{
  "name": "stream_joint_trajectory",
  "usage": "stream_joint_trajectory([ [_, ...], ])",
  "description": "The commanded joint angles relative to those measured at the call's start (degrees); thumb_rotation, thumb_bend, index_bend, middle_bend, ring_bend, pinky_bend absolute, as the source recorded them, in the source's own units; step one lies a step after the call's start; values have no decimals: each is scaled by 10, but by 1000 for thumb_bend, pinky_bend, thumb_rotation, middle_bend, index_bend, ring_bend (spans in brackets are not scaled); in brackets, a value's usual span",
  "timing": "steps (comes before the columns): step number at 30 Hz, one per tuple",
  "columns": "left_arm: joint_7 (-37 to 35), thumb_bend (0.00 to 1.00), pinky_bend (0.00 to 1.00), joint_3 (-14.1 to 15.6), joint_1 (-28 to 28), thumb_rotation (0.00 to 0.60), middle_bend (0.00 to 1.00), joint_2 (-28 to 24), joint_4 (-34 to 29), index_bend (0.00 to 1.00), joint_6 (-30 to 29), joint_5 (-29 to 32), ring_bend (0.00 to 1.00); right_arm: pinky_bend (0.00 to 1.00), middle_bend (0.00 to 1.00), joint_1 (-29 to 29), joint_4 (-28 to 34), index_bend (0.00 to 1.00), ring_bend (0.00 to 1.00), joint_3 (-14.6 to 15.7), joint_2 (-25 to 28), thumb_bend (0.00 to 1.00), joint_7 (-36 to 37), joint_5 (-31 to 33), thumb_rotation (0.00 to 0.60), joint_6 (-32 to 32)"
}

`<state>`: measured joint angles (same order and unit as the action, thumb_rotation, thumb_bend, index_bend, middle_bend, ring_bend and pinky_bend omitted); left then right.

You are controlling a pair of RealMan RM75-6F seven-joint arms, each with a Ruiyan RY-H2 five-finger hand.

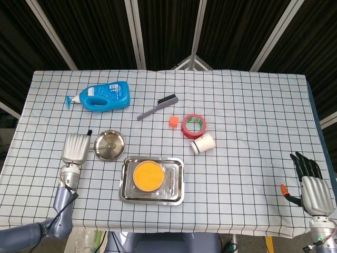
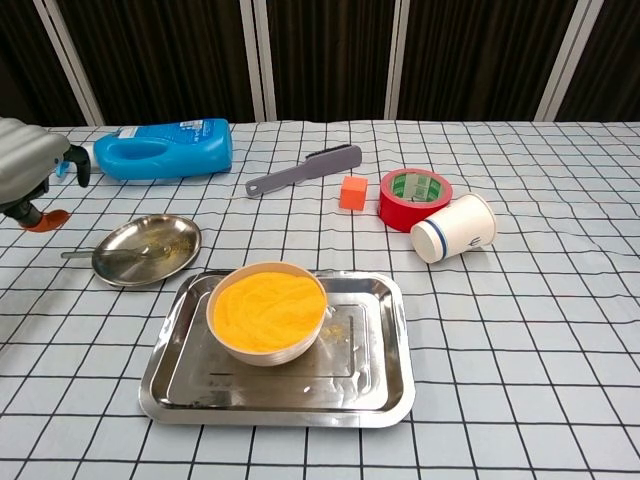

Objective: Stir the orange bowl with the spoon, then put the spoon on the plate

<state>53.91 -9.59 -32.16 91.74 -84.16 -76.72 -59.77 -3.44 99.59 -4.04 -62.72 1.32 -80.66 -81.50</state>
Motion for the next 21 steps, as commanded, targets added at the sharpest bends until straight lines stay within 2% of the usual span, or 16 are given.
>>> stream_joint_trajectory([
  [1, -27, 459, 992, 11, 18, 600, 939, -23, -31, 317, -23, -24, 907, 0, 0, 0, -2, 0, 0, 0, 1, 393, 1, 0, 600, 0],
  [2, -33, 448, 976, 14, 23, 600, 895, -30, -38, 298, -27, -30, 873, 0, 0, 0, -2, 0, 0, 0, 1, 393, 2, -1, 600, 0],
  [5, -67, 372, 805, 34, 51, 600, 602, -67, -81, 145, -53, -59, 680, 0, 0, 0, -3, 0, 0, 0, 1, 394, 3, -2, 600, 0],
  [7, -98, 293, 620, 55, 79, 600, 342, -100, -120, 37, -82, -88, 489, 0, 0, 0, -4, 0, 0, 0, 0, 393, 0, -3, 600, -1],
  [10, -135, 178, 391, 84, 112, 600, 99, -137, -156, 0, -116, -130, 229, 0, 0, 0, -4, 0, 0, 1, 0, 393, -3, -5, 600, -3],
  [12, -164, 119, 266, 110, 140, 600, 21, -167, -176, 0, -140, -160, 104, 0, 0, 1, -4, 0, 0, 1, -1, 393, -8, -6, 600, -5],
  [15, -210, 71, 98, 145, 179, 600, 0, -205, -199, 0, -164, -186, 8, 0, 0, 1, -4, 0, 0, 1, -3, 393, -14, -7, 600, -8],
  [17, -239, 64, 54, 163, 199, 600, 0, -223, -200, 0, -171, -200, 0, 0, 0, 1, -4, 0, 0, 1, -5, 393, -17, -7, 600, -9],
  [21, -285, 65, 27, 185, 232, 600, 0, -246, -184, 0, -186, -216, 0, 0, 0, 0, -6, 0, 0, 0, -6, 393, -21, -11, 600, -11],
])
